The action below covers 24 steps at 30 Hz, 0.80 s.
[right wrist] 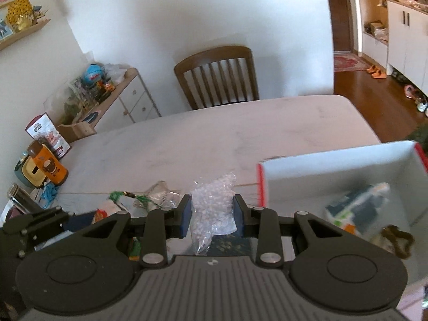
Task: Organize objects
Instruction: 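Carry the pouch with the left tool while the right tool carries the bubble-wrap bag over the red box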
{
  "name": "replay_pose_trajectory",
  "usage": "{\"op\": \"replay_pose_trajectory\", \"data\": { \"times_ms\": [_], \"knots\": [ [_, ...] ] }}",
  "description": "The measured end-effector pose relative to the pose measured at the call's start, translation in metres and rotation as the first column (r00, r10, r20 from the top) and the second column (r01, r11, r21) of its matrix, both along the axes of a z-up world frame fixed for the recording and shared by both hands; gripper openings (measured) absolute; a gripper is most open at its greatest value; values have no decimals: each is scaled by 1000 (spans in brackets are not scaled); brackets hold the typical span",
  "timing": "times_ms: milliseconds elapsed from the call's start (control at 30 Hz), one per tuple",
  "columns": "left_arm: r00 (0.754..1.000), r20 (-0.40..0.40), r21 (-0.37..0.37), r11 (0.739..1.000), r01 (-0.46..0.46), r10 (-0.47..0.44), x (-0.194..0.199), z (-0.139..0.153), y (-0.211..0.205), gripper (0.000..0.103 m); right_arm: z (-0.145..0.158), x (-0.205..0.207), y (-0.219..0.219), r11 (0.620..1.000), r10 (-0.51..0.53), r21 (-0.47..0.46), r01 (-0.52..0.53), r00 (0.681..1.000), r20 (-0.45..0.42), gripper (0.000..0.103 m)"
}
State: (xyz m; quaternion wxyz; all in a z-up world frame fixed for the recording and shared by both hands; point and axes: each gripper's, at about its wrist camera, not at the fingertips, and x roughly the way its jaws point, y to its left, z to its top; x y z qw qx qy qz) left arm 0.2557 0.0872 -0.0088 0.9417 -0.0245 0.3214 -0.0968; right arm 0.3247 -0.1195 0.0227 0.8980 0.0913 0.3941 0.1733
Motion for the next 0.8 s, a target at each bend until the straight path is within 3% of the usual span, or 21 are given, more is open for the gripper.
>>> {"op": "replay_pose_trajectory", "data": {
  "times_ms": [467,800],
  "knots": [
    [999,-24,-15,999,47,-47,33,16,-73,50,-6,-22,-112,995,-97,-23,96,995,-23,32],
    [999,-23,-6,999,49,-49,71,17,-128,50,-20,-12,-171,996,-92,-23,91,995,-41,32]
  ]
}}
